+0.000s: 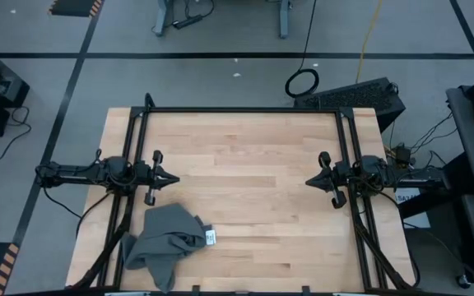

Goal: Roll towel into tight, uniform cylinder

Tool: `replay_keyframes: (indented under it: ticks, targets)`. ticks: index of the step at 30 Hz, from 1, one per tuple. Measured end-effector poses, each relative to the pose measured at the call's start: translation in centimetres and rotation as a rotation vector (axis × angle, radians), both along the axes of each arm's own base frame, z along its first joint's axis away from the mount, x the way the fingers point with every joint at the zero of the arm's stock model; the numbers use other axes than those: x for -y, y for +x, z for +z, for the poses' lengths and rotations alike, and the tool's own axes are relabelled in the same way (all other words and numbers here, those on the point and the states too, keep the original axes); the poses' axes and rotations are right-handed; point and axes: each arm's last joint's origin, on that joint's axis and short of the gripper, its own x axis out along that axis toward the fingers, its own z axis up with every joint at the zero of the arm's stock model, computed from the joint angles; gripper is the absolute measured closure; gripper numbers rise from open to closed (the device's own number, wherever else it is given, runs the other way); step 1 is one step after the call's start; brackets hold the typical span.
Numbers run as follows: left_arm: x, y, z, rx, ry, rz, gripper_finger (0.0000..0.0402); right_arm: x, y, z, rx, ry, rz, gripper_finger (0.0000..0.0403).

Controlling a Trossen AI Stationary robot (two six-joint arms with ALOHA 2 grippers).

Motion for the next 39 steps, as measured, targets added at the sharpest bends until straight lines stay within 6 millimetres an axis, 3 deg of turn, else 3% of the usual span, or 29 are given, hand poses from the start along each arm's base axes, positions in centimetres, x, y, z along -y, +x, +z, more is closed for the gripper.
replay_keyframes:
  ticks: [32,35,39]
  targets:
    - [-0.1,0.0,0.2,0.019,0.009,0.019,0.0375,0.0,0.0,0.0,0.001,0.001,-0.017,0.0403]
    - [-0.3,0.0,1.0,0.095,-0.116,0.093,0.0375,0.1,0.0,0.0,0.001,0.001,-0.029,0.0403]
    - [-0.8,-0.7,3.7,0.196,-0.164,0.237,0.0375,0.1,0.0,0.0,0.004,-0.013,-0.042,0.0403]
